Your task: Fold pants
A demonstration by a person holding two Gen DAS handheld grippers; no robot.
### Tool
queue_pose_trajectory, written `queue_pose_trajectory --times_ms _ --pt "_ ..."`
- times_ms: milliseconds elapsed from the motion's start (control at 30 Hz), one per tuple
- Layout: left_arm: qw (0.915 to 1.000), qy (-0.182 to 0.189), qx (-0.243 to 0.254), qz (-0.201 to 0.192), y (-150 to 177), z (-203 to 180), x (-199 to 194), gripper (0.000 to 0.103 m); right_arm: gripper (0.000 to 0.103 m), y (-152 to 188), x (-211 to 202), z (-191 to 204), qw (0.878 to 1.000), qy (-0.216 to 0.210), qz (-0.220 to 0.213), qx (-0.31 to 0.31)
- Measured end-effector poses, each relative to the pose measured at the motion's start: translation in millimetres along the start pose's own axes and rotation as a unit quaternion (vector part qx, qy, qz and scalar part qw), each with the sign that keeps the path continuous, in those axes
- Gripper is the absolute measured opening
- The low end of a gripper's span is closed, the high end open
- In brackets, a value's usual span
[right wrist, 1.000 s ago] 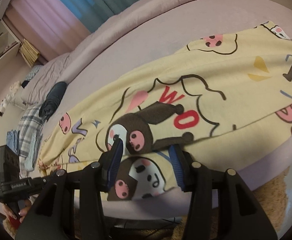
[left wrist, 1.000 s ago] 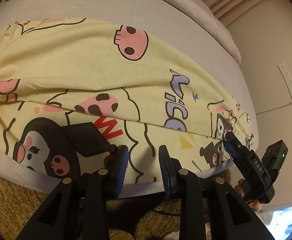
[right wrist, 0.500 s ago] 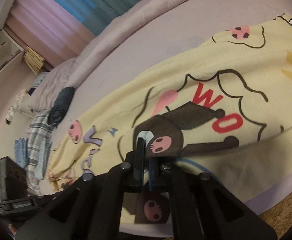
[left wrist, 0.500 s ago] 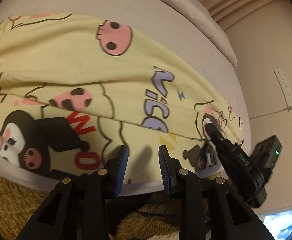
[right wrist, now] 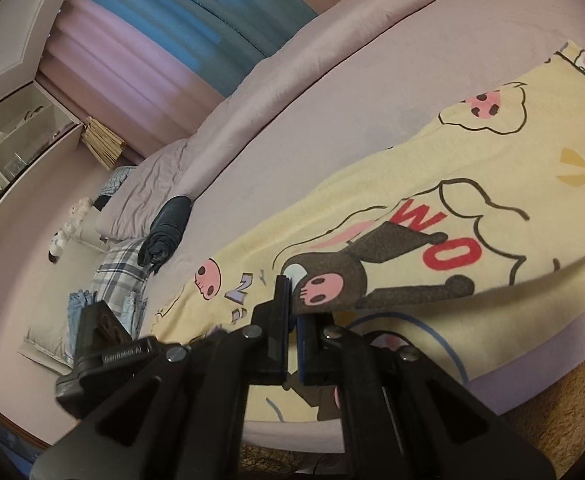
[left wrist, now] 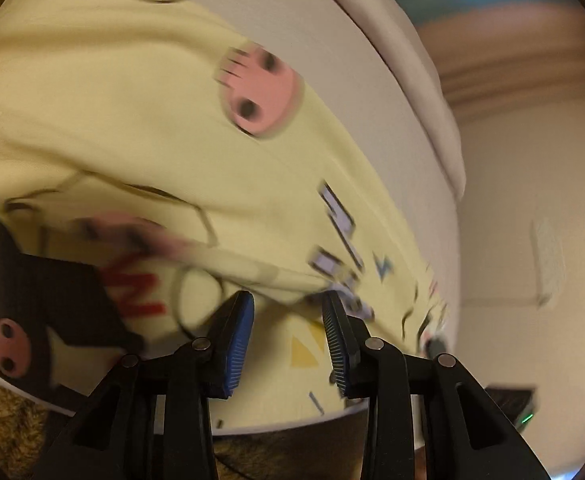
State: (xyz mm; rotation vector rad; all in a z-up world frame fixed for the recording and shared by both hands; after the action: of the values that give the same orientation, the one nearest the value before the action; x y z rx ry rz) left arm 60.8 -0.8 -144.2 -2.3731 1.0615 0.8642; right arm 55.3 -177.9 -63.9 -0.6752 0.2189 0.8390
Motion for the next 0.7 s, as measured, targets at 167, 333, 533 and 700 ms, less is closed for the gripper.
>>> queue_pose_trajectory --times_ms 167,333,533,700 --pt "0.9984 0.000 -0.041 -0.040 -14.2 20.8 -21.2 0.034 0.003 1.7 -0.5 -3.3 1.000 0.000 0.001 0.004" --pt "0.9978 -0.012 -0.015 -0.063 -17.2 16.2 -30.1 0.042 0.003 2.4 1.5 -1.3 1.000 0.009 0.004 -0.007" --pt "0.9957 0.012 -0.053 -0.075 -23.1 26.5 -26.3 0.042 0.003 3.1 2.2 -0.5 1.000 0.010 0.007 -0.008" --pt "0.9899 -0.018 -0.047 -0.133 -35.2 35.1 -46.7 0.000 0.003 6.2 3.1 -4.0 1.000 0.015 0.012 -0.009"
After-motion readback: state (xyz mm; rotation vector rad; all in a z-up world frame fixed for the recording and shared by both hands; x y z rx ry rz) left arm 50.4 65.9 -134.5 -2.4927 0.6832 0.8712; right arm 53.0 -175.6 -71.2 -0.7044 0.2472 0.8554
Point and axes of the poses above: each gripper's, at about its wrist camera, not at the fingertips, and x roughly the way its jaws point, z to its left, y to its underside, the point moved 8 cm from there along x, roughly the way its jaws point, and after that the axes turned 1 degree about y, right-handed, at the moved point
